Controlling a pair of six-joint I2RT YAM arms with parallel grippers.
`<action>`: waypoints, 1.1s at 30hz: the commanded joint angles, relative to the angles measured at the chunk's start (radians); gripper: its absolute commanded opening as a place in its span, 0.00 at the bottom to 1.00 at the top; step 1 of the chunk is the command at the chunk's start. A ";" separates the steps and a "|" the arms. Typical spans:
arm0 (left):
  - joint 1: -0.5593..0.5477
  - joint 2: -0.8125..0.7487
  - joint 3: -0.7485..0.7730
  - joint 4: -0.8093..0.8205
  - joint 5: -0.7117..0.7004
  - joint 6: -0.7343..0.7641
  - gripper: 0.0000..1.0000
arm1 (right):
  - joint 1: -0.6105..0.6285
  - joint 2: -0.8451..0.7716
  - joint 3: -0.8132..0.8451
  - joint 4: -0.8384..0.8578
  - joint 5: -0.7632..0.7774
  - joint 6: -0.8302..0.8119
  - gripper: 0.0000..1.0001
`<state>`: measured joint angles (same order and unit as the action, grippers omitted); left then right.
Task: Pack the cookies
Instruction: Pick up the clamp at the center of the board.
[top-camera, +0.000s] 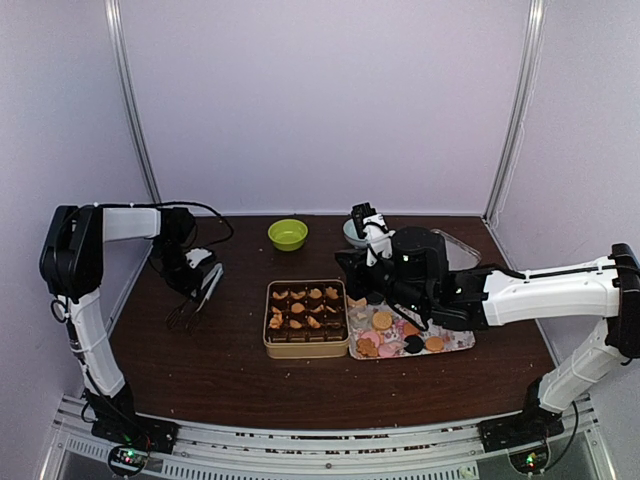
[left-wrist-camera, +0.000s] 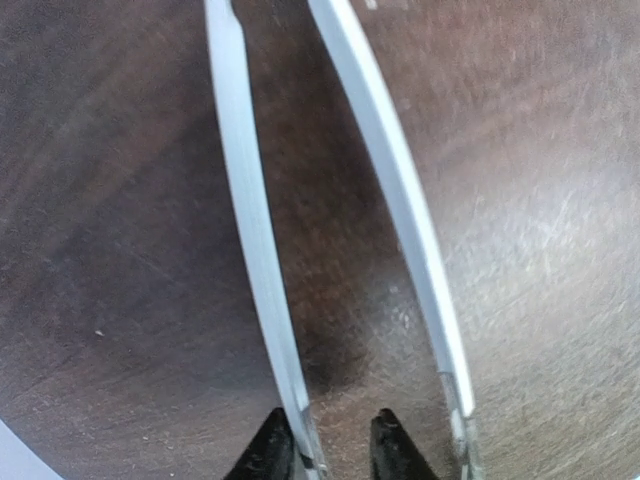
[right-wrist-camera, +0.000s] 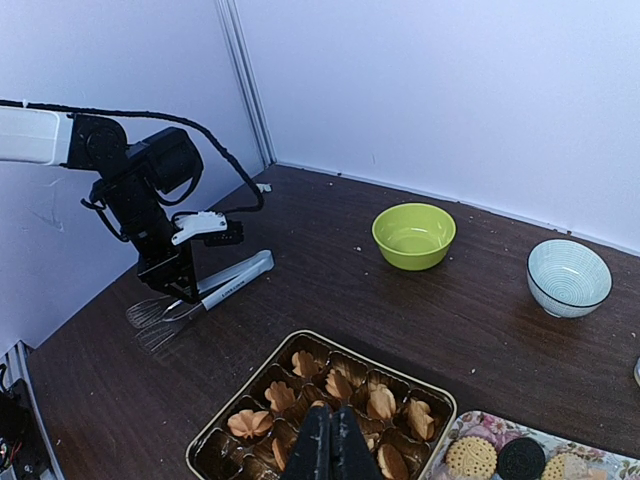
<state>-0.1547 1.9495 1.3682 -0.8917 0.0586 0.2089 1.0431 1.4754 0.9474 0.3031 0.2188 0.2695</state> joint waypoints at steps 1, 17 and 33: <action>0.014 -0.019 -0.046 0.000 -0.003 0.031 0.26 | 0.005 -0.036 0.013 0.007 0.019 0.004 0.01; -0.011 -0.062 0.194 -0.148 0.292 0.115 0.00 | -0.029 -0.043 0.072 0.013 -0.130 0.101 0.16; -0.196 -0.153 0.655 -0.485 0.989 0.249 0.00 | -0.129 0.094 0.263 0.333 -0.731 0.363 0.81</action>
<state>-0.3218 1.7901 2.0014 -1.2617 0.8509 0.4007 0.9085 1.5276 1.1389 0.5571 -0.3641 0.5850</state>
